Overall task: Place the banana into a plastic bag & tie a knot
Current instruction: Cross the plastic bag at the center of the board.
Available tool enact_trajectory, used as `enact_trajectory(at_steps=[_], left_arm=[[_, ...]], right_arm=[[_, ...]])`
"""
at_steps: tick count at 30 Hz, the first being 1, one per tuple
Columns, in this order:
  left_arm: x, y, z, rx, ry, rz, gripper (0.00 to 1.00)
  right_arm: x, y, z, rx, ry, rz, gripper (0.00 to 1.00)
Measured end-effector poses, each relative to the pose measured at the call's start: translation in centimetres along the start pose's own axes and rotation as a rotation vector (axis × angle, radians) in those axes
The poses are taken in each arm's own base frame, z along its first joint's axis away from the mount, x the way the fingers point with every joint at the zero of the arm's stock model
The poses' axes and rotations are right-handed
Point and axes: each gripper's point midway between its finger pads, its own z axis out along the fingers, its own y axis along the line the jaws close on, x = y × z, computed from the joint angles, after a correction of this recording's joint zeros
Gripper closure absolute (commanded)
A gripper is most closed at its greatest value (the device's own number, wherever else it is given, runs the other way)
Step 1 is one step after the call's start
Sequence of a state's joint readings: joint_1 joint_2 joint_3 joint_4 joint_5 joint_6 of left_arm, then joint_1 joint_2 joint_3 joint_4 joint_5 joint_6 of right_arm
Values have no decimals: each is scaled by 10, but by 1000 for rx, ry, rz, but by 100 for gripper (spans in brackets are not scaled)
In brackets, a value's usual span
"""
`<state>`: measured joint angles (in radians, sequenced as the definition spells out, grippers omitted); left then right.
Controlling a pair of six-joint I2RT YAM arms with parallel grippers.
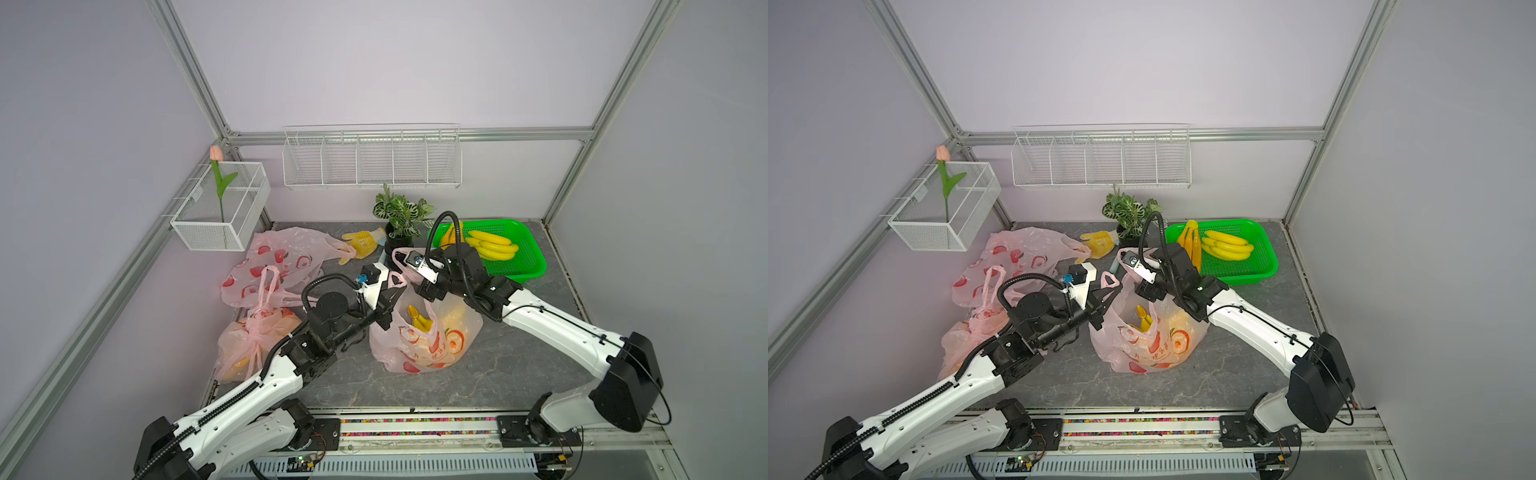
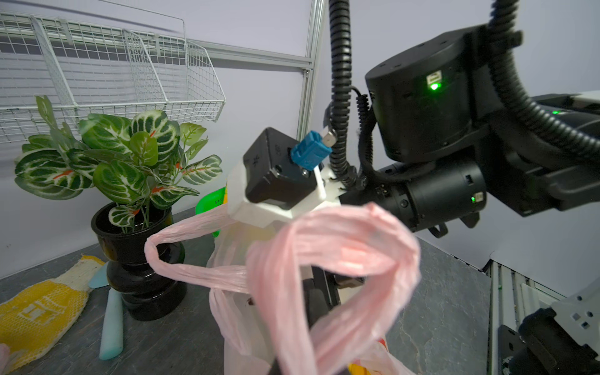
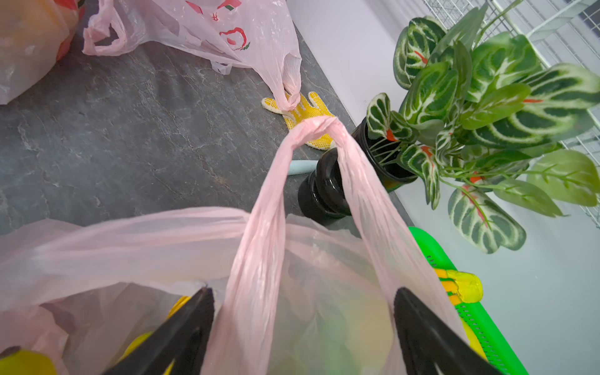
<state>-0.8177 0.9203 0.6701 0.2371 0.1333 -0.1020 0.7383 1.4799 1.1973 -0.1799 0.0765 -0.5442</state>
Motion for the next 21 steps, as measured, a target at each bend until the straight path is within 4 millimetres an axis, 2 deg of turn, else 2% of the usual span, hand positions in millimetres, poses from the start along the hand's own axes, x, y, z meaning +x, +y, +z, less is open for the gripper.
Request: enact_trajectory(at_steps=[3, 5, 7, 8, 10, 11, 12, 14, 17, 21], left_arm=[[1, 0, -1, 2, -1, -4, 100], [0, 0, -1, 3, -2, -5, 100], [0, 0, -1, 3, -3, -11, 100], [0, 0, -1, 2, -2, -14, 100], [0, 1, -1, -4, -3, -23, 100], [0, 3, -1, -11, -2, -29, 100], [1, 5, -2, -19, -1, -37, 100], [1, 10, -2, -40, 2, -54, 100], [-1, 22, -3, -80, -2, -86, 100], [-4, 36, -3, -133, -3, -127, 100]], right_arm=[[-4, 3, 7, -23, -11, -22, 1], [-6, 2, 15, -32, -9, -25, 14], [-8, 0, 24, -30, -3, -31, 40], [-8, -1, 29, -27, 4, -32, 48], [-5, 0, 32, -28, 15, -29, 52], [-3, 2, 32, -28, 14, -27, 57], [-3, 3, 30, -25, 2, -24, 63], [0, 5, 19, -11, -29, -12, 67], [0, 6, -7, 26, -105, 20, 72], [-17, -2, -38, 74, -224, 65, 80]])
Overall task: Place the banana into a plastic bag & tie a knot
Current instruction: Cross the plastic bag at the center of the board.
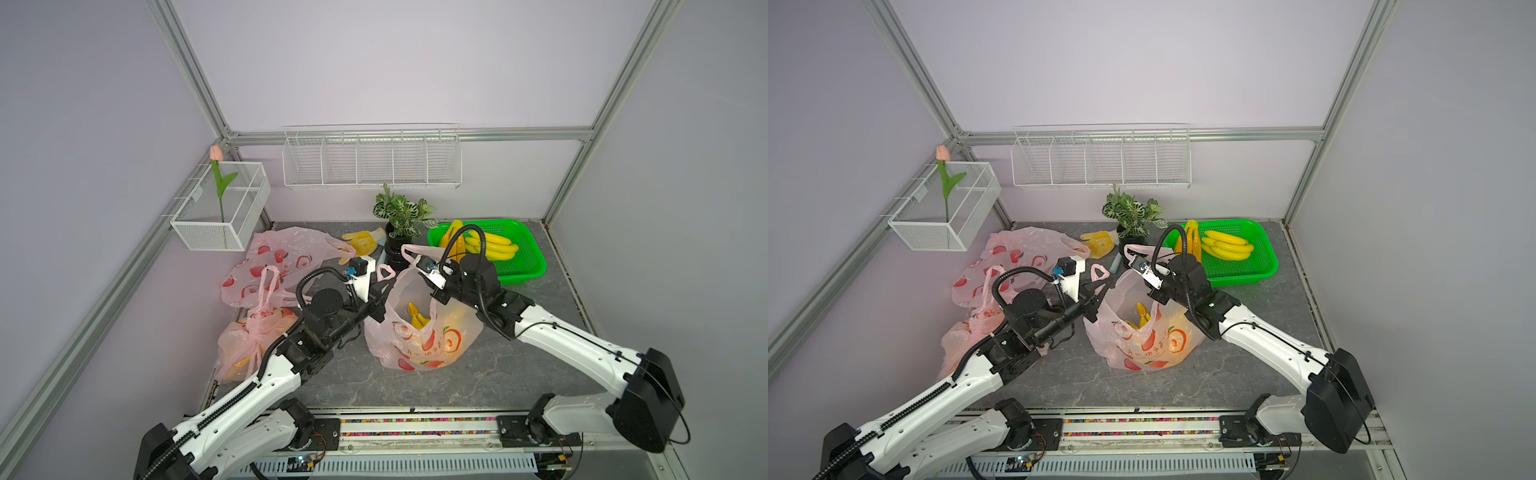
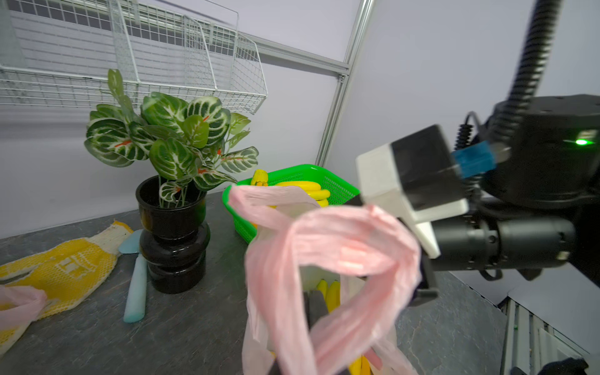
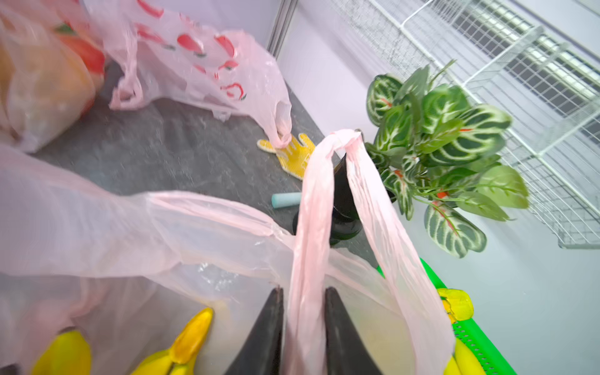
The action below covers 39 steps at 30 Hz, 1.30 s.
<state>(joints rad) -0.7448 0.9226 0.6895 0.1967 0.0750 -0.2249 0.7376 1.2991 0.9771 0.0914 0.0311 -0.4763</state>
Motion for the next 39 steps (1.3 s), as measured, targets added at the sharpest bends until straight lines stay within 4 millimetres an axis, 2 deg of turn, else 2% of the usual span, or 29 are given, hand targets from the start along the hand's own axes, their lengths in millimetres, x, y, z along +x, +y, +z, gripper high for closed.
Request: enact_trajectory(at_steps=[4, 9, 13, 16, 20, 26, 34, 39], left_arm=[[-7, 9, 8, -47, 11, -31, 100], [-15, 23, 22, -98, 39, -78, 100], [-15, 27, 35, -106, 83, -95, 100], [-8, 24, 47, -83, 131, -97, 100], [14, 19, 62, -25, 214, -86, 100], [44, 2, 71, 105, 315, -74, 95], [47, -23, 64, 263, 323, -13, 83], [56, -34, 45, 339, 260, 79, 75]], right_arm=[[-16, -1, -17, 7, -95, 45, 81], [-17, 20, -42, -77, -175, 89, 81], [-30, 33, -60, -151, -241, 111, 84], [-41, 40, -72, -194, -289, 118, 90], [-50, 50, -84, -251, -331, 128, 92], [-46, 60, -85, -292, -320, 135, 93], [-26, 67, -71, -307, -236, 152, 93], [-15, 68, -64, -305, -187, 162, 93]])
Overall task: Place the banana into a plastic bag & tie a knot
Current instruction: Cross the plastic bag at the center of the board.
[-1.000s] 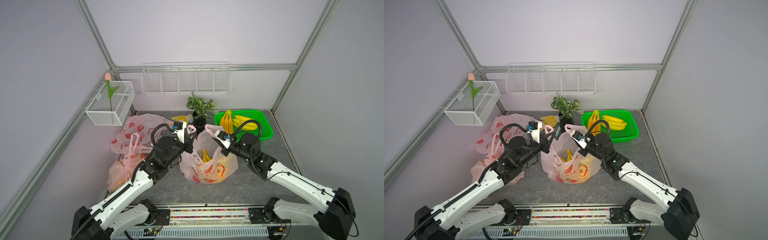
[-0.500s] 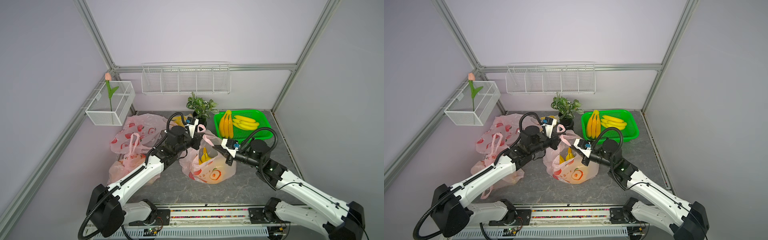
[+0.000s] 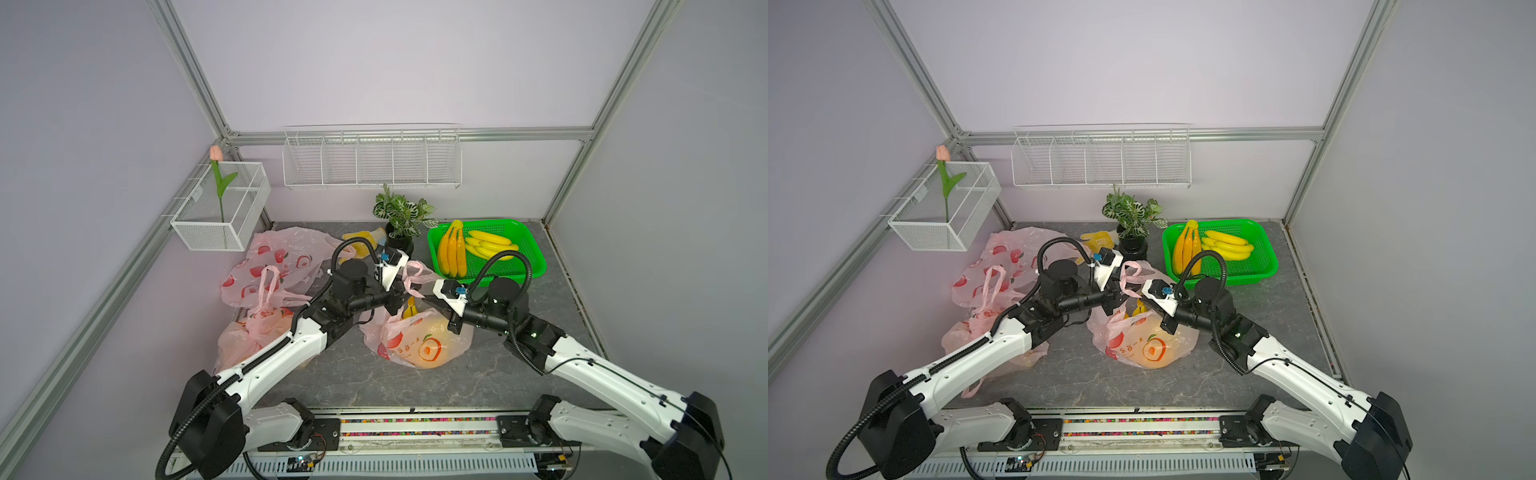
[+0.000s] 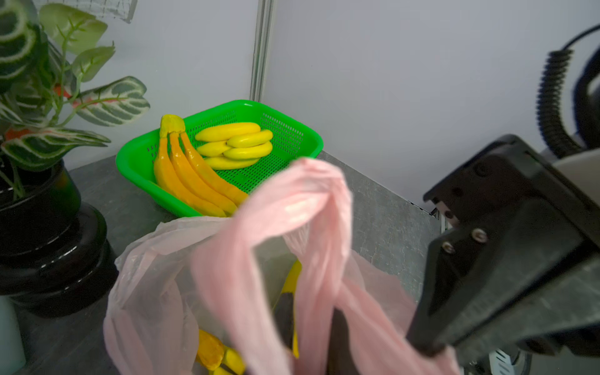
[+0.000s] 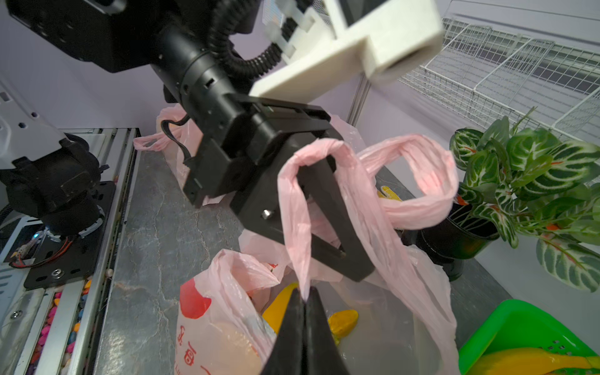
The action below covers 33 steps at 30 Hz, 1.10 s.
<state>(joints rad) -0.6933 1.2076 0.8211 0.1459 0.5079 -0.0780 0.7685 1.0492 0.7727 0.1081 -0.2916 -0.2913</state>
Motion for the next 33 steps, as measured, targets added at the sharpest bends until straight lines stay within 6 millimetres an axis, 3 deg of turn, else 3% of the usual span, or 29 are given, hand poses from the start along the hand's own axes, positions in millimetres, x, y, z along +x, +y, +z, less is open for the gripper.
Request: enact_trajectory(at_steps=[4, 12, 22, 26, 33], left_arm=[[7, -12, -4, 30, -10, 72, 73], [6, -15, -8, 18, -77, 191, 62], [9, -20, -19, 10, -101, 265, 61], [9, -32, -27, 42, -117, 291, 60], [11, -39, -26, 81, -110, 301, 60]], right_arm=[[1, 0, 1, 0, 13, 6, 94], [3, 3, 1, -11, 25, 12, 94], [4, 6, 1, -19, 30, 11, 94], [5, 9, 3, -11, 42, -3, 94], [7, 18, 5, -21, 60, -32, 94]])
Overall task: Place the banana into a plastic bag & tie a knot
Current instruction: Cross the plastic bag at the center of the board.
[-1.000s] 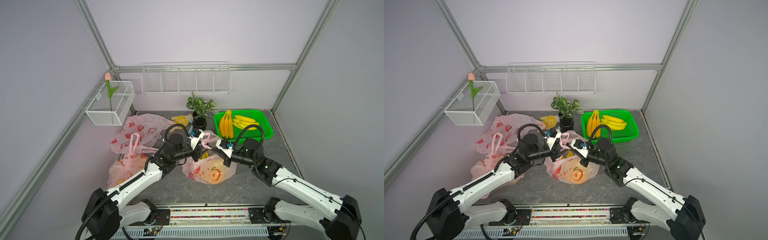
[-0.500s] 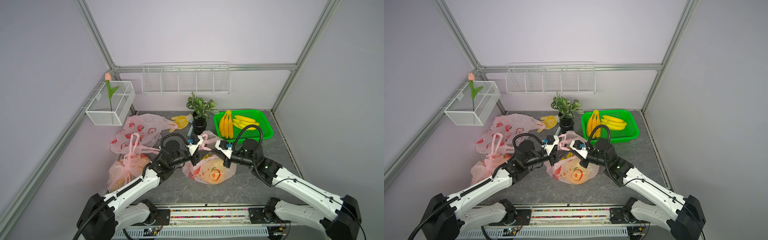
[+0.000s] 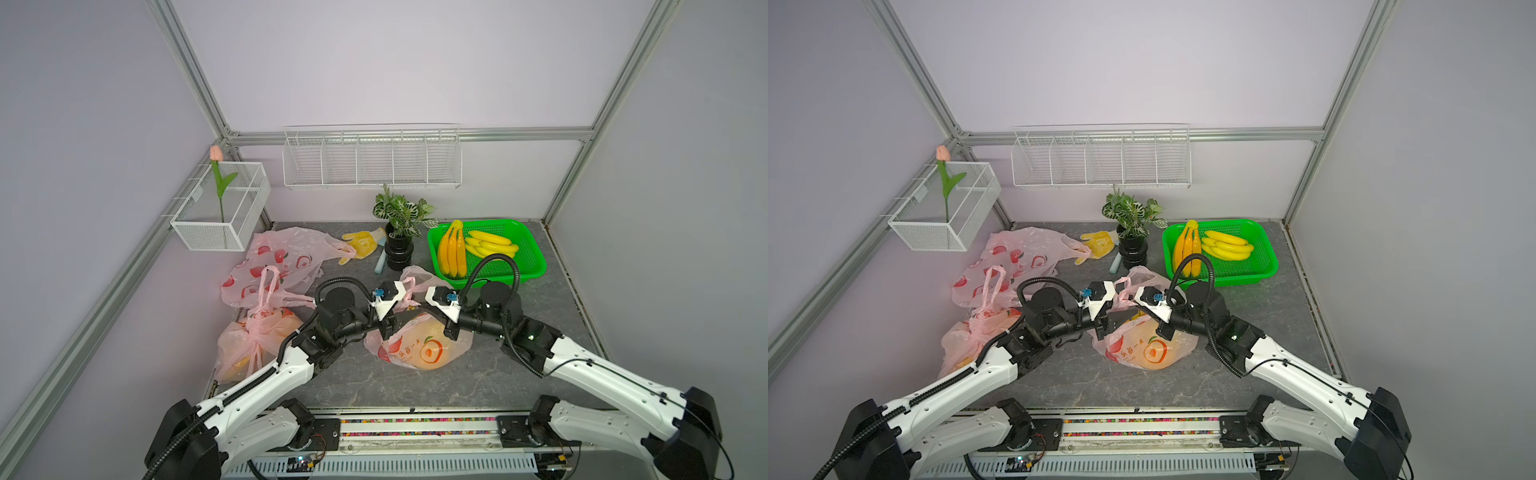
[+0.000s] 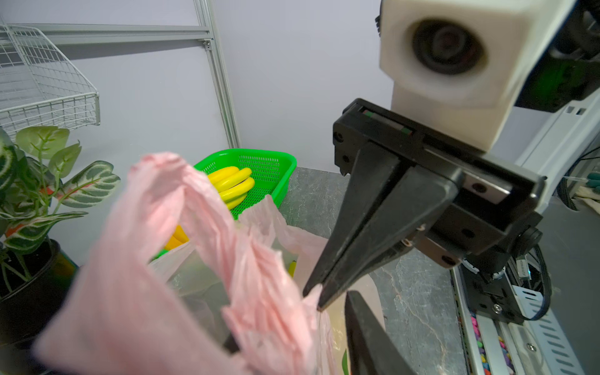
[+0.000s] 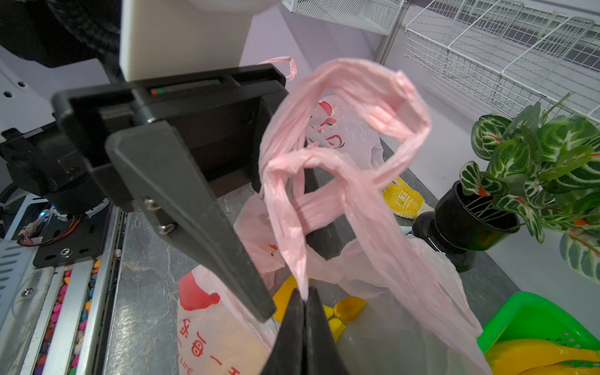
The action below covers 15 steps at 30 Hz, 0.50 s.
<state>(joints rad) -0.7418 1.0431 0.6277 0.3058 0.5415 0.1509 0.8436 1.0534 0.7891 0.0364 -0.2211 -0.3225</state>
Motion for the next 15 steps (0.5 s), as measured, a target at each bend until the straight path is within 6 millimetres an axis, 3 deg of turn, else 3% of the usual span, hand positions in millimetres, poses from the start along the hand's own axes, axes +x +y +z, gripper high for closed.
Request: enact_trajectory(at_steps=[9, 15], left_arm=[[3, 0, 6, 12, 40, -50, 74], [8, 0, 6, 8, 62, -77, 89]], right_arm=[[4, -5, 0, 36, 13, -25, 91], [7, -6, 1, 46, 25, -37, 88]])
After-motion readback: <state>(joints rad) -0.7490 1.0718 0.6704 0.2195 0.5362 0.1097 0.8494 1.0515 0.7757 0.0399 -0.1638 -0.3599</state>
